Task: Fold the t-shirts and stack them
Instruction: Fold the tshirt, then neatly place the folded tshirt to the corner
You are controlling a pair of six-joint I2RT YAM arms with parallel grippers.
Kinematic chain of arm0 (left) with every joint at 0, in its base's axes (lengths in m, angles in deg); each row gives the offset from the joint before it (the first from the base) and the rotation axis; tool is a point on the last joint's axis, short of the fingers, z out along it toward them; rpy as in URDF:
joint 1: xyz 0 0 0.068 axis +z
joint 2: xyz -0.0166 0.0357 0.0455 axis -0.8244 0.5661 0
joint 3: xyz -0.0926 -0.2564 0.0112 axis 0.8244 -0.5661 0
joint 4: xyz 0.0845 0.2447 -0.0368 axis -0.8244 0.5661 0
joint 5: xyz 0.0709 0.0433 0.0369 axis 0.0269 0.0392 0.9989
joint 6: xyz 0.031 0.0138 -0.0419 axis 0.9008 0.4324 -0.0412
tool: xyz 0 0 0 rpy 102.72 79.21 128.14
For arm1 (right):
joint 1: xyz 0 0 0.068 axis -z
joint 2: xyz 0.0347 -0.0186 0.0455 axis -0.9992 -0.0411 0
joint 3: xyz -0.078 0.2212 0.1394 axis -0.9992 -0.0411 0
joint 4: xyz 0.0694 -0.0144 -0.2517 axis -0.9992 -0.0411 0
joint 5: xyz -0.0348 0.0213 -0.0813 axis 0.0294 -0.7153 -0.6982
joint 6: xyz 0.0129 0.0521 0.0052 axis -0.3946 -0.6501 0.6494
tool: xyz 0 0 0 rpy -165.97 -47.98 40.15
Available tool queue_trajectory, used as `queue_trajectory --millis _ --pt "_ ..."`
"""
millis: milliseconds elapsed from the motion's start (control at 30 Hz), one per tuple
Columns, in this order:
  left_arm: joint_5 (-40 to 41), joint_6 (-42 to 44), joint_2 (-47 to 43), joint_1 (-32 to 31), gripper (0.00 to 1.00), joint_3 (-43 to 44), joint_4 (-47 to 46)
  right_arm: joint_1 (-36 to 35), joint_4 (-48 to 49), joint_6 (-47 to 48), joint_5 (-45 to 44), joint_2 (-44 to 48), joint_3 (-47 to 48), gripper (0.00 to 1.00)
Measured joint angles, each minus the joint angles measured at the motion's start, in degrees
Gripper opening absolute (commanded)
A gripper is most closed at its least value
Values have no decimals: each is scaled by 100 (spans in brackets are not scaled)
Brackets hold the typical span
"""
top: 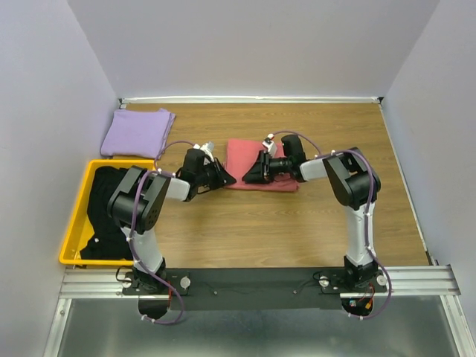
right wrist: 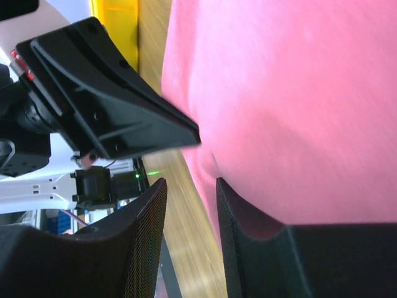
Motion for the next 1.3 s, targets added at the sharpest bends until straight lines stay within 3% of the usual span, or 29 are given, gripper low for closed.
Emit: queue_trajectory --millis 167,433,833,1033,1067,1100,1200,1300 --pt "39 -114 -79 20 11 -111 -35 280 -372 286 -37 424 -326 45" --pt "70 -138 -111 59 11 -111 35 1526 -966 1084 94 1351 -1185 45" --pt "125 -157 -341 63 12 -225 286 2194 -957 1453 1038 918 -1582 45" --pt "568 76 -1386 76 44 -356 1215 2223 -1823 1766 219 1589 -1517 51" --pt "682 155 -1587 79 61 -334 1364 2181 -2186 1915 -155 1733 -1362 55" --pt "837 240 -1851 79 61 -280 1576 2142 -2243 1950 -216 1840 -1333 57" --pt "1335 516 -2481 81 77 -125 2041 1768 -2894 2218 -1058 2260 -824 67" --pt "1956 782 -3071 98 89 83 2498 979 -3272 2465 -1915 2640 -219 70"
